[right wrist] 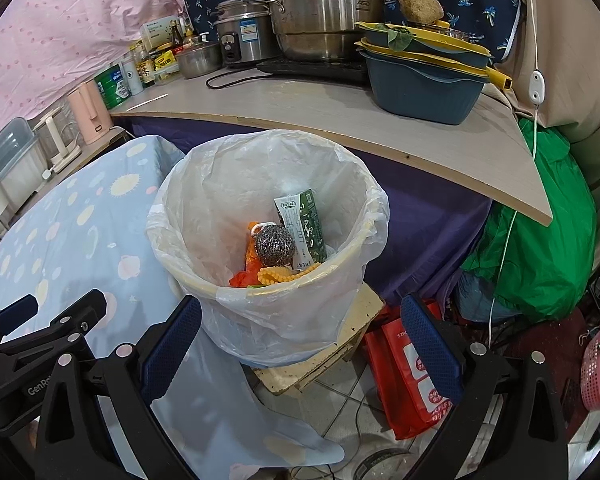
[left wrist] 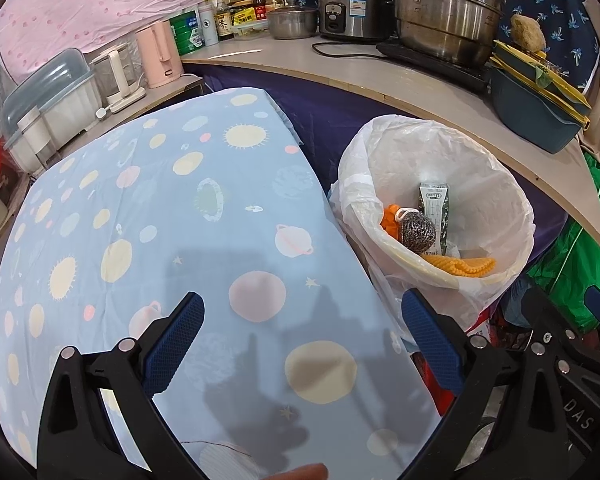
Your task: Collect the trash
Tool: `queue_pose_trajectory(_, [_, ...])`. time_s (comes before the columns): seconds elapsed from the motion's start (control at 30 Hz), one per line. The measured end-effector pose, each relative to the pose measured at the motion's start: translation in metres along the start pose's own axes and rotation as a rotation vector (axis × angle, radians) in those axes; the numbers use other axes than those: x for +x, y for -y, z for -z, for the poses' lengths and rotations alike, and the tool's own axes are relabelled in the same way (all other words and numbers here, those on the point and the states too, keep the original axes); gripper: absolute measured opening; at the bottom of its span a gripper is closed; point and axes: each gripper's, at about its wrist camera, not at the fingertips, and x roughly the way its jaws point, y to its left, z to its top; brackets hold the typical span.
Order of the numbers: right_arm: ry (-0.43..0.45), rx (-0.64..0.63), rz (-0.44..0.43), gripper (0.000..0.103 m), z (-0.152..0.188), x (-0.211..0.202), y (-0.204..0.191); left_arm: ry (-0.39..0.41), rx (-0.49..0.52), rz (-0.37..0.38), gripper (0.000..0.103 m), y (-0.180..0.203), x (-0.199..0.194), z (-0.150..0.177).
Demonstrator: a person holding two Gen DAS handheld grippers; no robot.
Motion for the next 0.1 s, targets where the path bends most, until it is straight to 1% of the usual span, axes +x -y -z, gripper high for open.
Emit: queue_pose_trajectory(0.1, [0.000,-0.001,0.000,0.096,-0.0001,0.0002,0.0003,0.000,0.003,0.000,0.095,-0.0005,0.0005,-0.0004])
